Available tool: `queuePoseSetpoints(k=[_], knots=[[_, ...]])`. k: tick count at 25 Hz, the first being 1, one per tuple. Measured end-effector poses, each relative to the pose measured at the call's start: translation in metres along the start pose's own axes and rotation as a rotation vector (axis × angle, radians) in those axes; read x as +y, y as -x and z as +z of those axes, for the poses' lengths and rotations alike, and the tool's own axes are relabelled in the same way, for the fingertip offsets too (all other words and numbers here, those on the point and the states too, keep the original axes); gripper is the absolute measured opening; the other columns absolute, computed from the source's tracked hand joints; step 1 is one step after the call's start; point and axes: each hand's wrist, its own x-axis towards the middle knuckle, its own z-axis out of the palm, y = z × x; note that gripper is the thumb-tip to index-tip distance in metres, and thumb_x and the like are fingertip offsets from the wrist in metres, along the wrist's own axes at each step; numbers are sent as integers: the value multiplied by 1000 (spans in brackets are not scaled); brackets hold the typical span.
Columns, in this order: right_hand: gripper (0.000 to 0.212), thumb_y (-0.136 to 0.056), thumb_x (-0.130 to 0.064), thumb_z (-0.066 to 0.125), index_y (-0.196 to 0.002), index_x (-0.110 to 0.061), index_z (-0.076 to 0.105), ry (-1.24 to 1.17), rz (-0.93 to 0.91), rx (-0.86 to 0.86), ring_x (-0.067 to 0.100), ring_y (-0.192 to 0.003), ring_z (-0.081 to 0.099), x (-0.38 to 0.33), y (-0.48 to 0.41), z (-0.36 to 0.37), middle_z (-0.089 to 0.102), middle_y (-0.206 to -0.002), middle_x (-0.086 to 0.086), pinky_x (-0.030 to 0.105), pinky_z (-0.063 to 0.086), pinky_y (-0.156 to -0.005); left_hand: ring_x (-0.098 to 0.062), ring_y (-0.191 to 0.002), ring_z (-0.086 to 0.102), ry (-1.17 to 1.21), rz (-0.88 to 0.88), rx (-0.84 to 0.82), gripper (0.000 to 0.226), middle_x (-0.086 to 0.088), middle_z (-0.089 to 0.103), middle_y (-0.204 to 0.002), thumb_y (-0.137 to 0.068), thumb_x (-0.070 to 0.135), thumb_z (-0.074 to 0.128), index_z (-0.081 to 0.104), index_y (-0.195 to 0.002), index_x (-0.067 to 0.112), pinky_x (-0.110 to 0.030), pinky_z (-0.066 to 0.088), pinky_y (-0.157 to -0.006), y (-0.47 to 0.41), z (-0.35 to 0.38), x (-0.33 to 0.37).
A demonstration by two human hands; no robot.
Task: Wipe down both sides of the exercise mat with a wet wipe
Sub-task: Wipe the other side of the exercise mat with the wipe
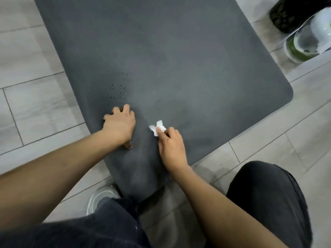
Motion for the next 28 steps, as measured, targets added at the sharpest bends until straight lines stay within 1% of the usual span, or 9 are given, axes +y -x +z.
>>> queuePoseSetpoints(k=[3,9,14,15,17,19,22,25,28], knots=[[34,-91,-7,50,-119,-19,65,-88,271,65,22,-81,42,20,-59,-25,44,-87,1,39,47,-76,-36,-126,40,157,39,42,94,-11,22,-147,-73,61,82,36,-138,11,-45,51,-84,-3,-1,-18],[34,-98,-13,50,-127,-26,62,-296,305,120,18,-91,47,-23,-158,-38,44,-98,-5,29,44,-83,-34,-118,53,490,-27,194,71,-9,-14,-168,-100,45,54,20,-156,17,-43,54,-92,-15,-6,-40],[39,-98,-13,50,-132,-29,54,-332,183,117,18,-92,46,-35,-236,-22,50,-101,-4,31,45,-78,-23,-101,59,445,-93,229,66,-6,23,-151,-104,41,46,17,-158,16,-34,52,-78,-45,-17,-57],[40,-98,-14,50,-134,-31,53,-331,153,119,17,-92,45,-35,-256,-18,51,-102,-5,28,41,-76,-24,-97,59,415,-109,289,64,-7,36,-141,-100,41,54,29,-152,13,-35,51,-75,-59,-22,-62],[42,-99,-16,48,-136,-34,51,-344,131,120,15,-92,45,-35,-293,-14,52,-104,-7,23,36,-76,-28,-79,57,333,-88,447,47,-8,54,-104,-77,33,81,61,-113,11,-41,51,-68,-90,-35,-74],[43,-100,-16,47,-137,-38,49,-437,106,103,9,-95,49,-33,-329,-14,50,-108,-10,18,38,-78,-29,-74,50,273,-61,591,34,-8,53,-90,-65,26,82,59,-87,14,-44,47,-69,-127,-53,-85],[45,-100,-11,45,-134,-38,51,-593,36,56,-3,-101,52,-26,-389,-12,45,-117,-15,6,40,-81,-34,-99,57,247,-25,692,34,-13,60,-116,-77,32,63,62,-104,13,-49,48,-91,-192,-88,-93],[42,-97,-3,44,-109,-35,68,-700,40,46,1,-95,56,-18,-450,-11,49,-114,-11,13,42,-83,-39,-132,51,281,-69,671,60,-16,54,-146,-86,41,36,61,-131,10,-56,40,-112,-263,-121,-96],[25,-96,-16,51,-99,-32,70,-730,153,11,0,-94,58,-9,-501,-11,58,-109,-10,19,47,-85,-33,-148,35,400,-164,652,70,-12,39,-161,-90,43,27,45,-150,11,-52,24,-124,-320,-156,-97]])
